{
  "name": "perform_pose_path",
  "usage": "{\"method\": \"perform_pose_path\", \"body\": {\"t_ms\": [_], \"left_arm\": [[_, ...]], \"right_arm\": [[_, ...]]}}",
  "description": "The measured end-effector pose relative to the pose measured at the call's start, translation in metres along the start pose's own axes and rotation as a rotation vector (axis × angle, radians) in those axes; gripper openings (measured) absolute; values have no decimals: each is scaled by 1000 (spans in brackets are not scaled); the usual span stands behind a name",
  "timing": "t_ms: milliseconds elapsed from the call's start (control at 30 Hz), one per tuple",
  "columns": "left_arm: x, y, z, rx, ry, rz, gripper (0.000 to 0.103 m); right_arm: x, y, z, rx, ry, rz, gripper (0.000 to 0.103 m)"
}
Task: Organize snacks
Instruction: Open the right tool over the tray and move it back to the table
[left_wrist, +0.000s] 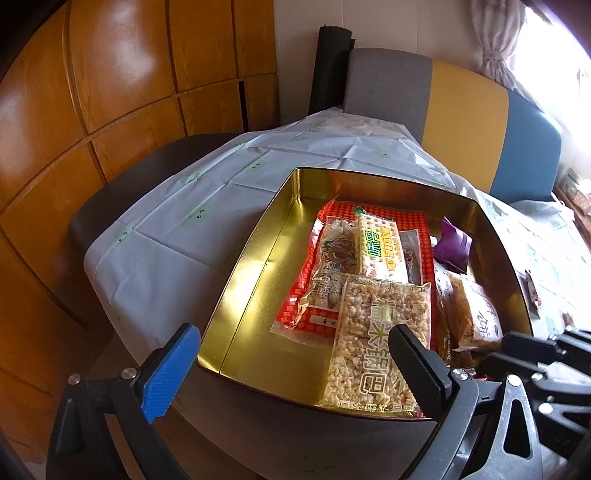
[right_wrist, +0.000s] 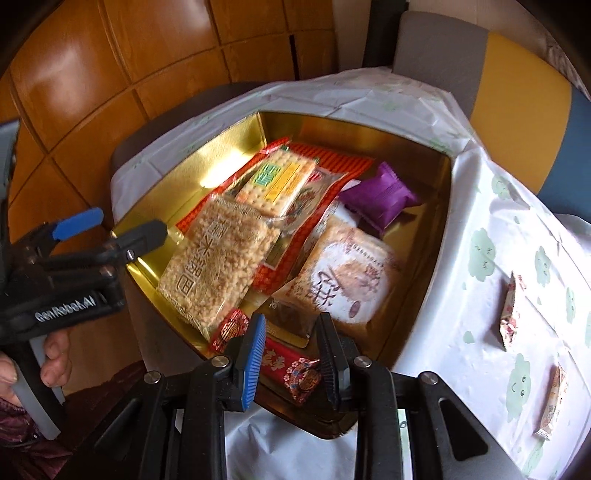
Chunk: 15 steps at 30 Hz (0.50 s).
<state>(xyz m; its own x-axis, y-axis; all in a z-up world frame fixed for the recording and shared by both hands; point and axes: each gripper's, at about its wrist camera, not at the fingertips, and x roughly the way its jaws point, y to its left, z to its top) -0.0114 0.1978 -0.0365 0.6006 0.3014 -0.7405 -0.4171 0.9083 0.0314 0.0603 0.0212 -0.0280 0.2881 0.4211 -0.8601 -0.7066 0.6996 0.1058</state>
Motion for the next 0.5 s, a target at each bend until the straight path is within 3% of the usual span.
{"method": "perform_pose_path", "body": {"t_ms": [500], "left_arm": [[-2,-7,-2,22,-6,-27,102]], "right_arm": [[-22,-10,-2,20,-60,-40,32]]}}
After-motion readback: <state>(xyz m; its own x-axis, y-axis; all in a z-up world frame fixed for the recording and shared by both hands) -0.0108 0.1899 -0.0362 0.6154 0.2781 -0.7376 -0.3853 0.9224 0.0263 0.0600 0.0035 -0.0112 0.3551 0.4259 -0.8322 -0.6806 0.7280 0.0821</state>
